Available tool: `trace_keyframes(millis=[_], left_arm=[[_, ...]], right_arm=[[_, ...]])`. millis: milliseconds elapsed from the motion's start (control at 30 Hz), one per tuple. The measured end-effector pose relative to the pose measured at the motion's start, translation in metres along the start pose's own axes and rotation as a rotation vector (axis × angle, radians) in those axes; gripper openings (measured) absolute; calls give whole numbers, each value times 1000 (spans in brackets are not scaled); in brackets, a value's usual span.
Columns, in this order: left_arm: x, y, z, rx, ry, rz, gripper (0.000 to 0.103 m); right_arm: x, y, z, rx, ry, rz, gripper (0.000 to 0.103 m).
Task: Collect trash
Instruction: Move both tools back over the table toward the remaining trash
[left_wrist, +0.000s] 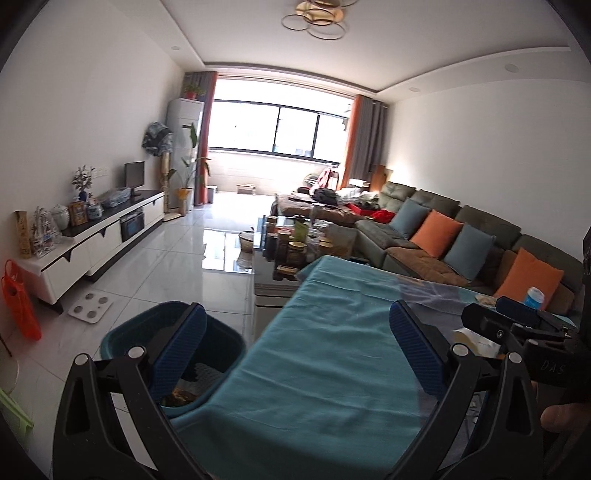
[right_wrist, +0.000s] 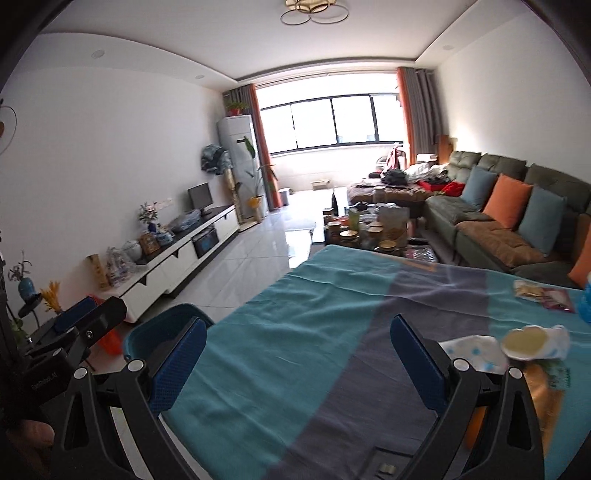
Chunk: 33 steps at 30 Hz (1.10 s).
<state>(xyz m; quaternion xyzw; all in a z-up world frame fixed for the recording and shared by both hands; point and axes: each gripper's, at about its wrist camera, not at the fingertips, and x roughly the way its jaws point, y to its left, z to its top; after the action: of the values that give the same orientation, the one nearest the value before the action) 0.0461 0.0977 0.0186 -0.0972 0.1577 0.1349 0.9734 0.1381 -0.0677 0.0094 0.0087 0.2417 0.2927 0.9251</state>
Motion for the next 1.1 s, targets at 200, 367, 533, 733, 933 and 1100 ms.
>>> trace_keyframes(millis=[200, 367, 533, 733, 933, 1100], left_arm=[[0, -36, -10, 36, 23, -91, 98], [1, -56, -18, 56, 48, -153, 98], [4, -76, -24, 88, 58, -210, 98], [3, -98, -26, 125, 59, -268, 98], [3, -112, -29, 141, 75, -305, 98], [1, -122, -30, 157, 76, -332, 98]], right_arm=[[-34, -17, -19, 15, -31, -112, 96], [-61, -31, -31, 34, -66, -203, 96], [-86, -47, -44, 56, -78, -301, 96], [-107, -61, -55, 122, -96, -353, 96], [-132, -60, -64, 126, -122, -404, 96], [-149, -66, -69, 136, -138, -457, 96]])
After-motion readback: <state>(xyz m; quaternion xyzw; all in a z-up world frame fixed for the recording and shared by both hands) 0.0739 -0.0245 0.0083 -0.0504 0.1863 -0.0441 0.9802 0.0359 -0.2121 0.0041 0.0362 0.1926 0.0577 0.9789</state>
